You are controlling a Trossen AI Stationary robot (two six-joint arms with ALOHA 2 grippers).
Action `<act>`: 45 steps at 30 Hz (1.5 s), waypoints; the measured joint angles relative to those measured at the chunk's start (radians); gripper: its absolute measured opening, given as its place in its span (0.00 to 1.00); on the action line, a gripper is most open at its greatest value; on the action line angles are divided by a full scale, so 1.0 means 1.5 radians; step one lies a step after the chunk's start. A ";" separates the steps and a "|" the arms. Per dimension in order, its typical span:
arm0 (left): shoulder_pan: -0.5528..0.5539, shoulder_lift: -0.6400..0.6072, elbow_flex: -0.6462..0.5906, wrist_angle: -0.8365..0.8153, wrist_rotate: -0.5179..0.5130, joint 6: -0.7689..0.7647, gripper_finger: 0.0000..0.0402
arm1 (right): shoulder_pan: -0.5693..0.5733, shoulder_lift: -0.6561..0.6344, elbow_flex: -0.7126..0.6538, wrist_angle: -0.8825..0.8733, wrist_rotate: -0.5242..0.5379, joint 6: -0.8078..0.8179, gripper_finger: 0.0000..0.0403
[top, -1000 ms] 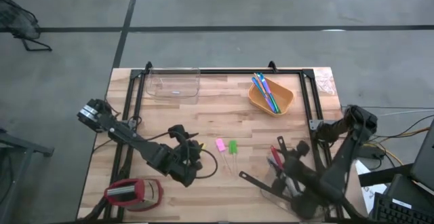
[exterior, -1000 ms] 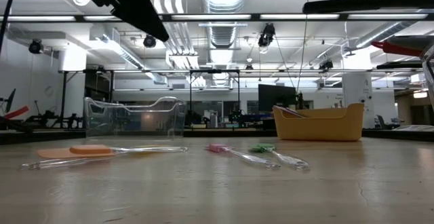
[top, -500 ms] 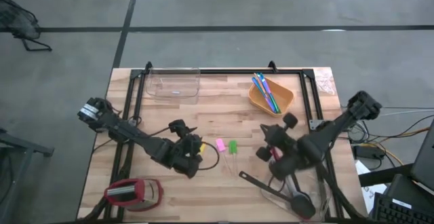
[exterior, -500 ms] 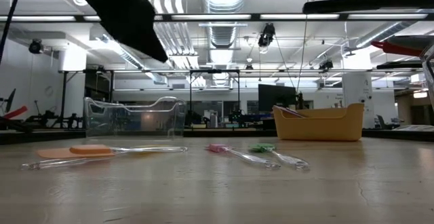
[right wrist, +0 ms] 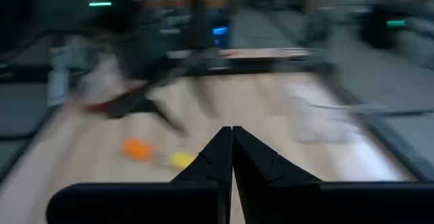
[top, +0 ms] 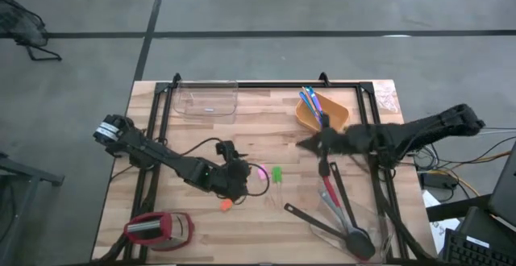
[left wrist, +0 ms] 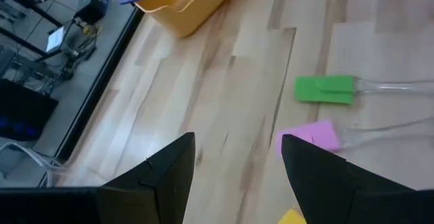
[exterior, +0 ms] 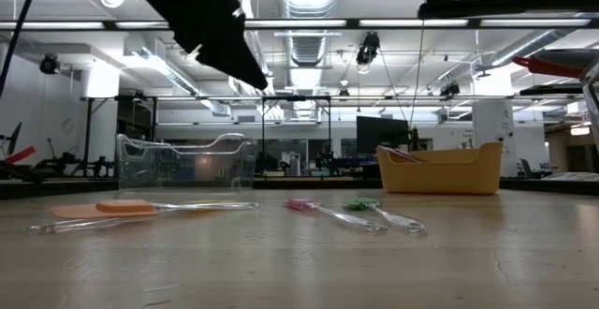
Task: Pick & Place Kitchen Items
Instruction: Put the orange spatula into the top transparent bin
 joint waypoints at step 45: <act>0.176 -0.077 -0.152 0.372 0.174 0.082 0.57 | -0.036 -0.625 -0.317 -0.128 -0.020 -0.117 0.02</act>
